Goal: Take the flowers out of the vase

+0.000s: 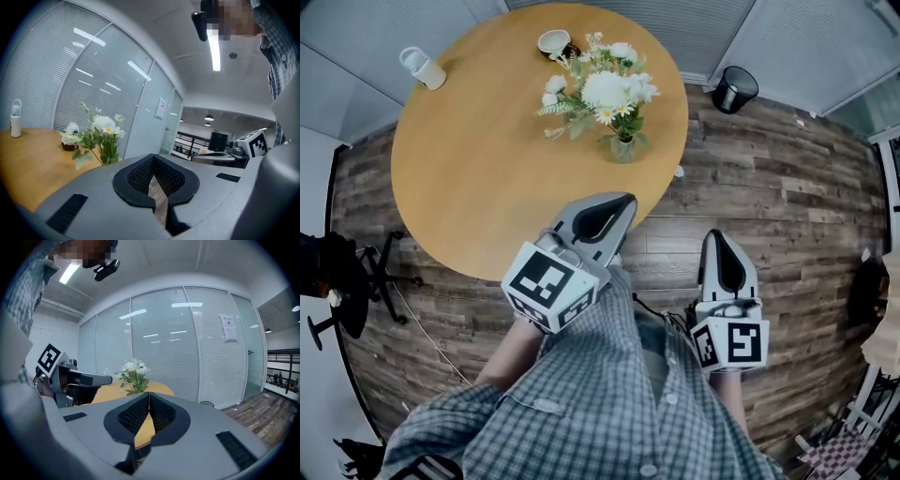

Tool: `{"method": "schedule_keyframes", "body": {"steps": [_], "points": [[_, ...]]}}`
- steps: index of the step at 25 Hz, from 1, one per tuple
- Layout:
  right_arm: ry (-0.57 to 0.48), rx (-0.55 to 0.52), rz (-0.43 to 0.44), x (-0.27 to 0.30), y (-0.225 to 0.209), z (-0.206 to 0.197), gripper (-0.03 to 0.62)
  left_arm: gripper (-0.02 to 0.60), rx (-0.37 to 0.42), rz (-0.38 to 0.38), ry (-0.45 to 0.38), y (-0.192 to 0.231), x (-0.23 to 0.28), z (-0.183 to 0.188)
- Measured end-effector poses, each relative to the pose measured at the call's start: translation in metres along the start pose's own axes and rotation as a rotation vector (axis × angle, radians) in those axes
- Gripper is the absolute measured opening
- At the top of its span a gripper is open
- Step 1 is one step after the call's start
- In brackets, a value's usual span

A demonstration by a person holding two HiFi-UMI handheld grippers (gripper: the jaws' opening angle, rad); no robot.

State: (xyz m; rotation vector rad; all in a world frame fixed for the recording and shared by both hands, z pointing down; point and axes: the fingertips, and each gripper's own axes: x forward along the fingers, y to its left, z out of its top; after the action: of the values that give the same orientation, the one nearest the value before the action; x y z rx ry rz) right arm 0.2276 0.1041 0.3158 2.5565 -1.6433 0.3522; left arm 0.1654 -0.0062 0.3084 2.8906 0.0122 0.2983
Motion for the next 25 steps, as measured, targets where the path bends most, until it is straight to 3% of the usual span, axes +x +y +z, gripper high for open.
{"method": "schedule_keyframes", "body": {"steps": [11,21,25], "points": [[0.018,-0.037,0.109,0.081,0.015,0.017,0.011,0.008,-0.005,0.059,0.002,0.065,0.012,0.001],[0.054,-0.067,0.202,0.113,0.025,0.016,0.011,0.008,0.062,0.197,0.045,0.1,0.016,-0.023],[0.057,-0.083,0.261,0.127,0.028,0.019,0.011,0.008,0.047,0.243,0.042,0.109,0.018,-0.023]]}}
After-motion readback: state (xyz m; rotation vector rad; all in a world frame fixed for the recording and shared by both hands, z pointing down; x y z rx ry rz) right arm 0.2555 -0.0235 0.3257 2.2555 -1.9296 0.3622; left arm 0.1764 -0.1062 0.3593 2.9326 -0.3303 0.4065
